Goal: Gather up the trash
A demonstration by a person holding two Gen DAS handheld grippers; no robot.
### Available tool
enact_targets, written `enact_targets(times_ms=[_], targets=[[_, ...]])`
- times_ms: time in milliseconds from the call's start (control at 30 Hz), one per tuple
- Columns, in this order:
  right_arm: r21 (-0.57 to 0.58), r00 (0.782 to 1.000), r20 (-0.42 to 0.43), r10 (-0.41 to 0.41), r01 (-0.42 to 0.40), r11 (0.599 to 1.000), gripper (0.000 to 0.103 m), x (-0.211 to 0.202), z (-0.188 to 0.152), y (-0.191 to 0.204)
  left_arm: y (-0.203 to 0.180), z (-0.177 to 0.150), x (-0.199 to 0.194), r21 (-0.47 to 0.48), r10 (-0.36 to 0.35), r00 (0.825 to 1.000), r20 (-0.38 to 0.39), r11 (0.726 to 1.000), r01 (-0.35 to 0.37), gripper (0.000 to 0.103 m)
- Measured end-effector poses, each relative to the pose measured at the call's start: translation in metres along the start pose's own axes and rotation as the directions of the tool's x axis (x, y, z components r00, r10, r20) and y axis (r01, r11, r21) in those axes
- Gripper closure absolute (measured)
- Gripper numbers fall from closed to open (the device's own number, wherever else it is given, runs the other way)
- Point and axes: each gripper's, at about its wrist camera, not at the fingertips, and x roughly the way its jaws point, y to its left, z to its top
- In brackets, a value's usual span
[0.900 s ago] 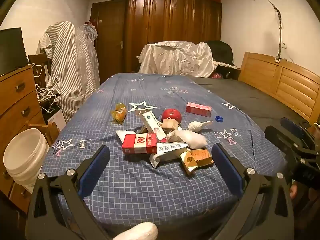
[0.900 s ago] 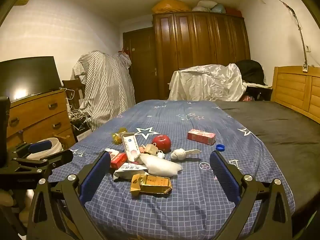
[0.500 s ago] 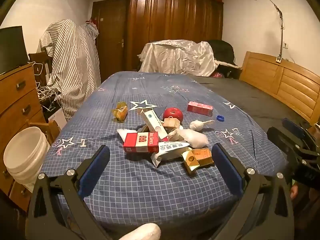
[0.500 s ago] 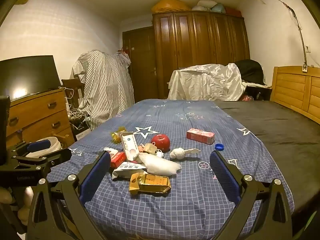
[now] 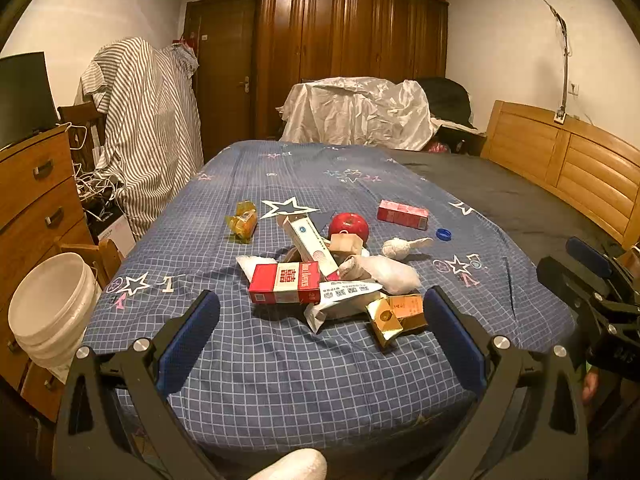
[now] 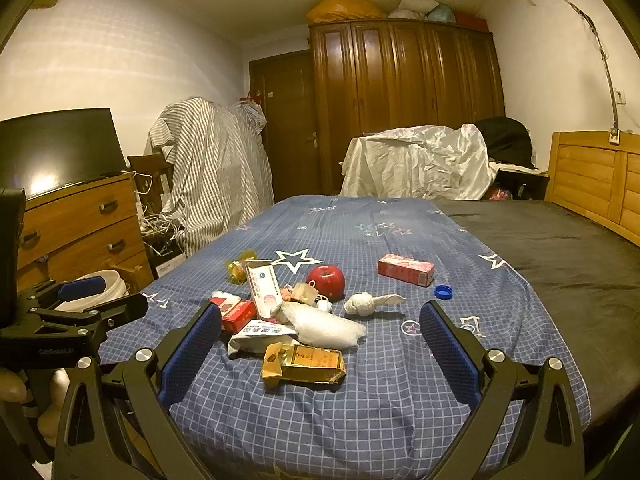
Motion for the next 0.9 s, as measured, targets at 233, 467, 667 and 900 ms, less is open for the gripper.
enact_targets(times_ms=[233, 467, 667, 900], targets=[[-0.008, 1.0, -0.004, 0.005, -0.005, 1.0, 0.004, 0.0015, 0.0009, 0.0018, 0.0005, -0.0028, 0.0033, 0.004, 0.004, 1.0, -0.006, 1.0, -0.004, 0.005], [-0.006, 1.0, -0.005, 0.008, -0.008, 1.0, 0.004, 0.0018, 0.0017, 0.0015, 0.0014, -0.0027, 0.0044, 0.007, 0.008, 1.0, -0.013, 1.0, -0.008, 0.005], [-0.009, 1.0, -0.006, 0.012, -0.012, 1.0, 0.004, 0.0025, 0.0028, 0.0036, 0.0039, -0.0029, 0.0048, 0.001, 0.002, 1.0, -0.026, 1.0, -0.002, 0.005], [-0.016, 1.0, -0.003, 0.016, -0.016, 1.0, 0.004, 0.0031, 0.0037, 0.0054, 0.0075, -0.0012, 0.009, -0.011, -0.004, 0.998, -0.06, 1.0, 0.003, 0.005]])
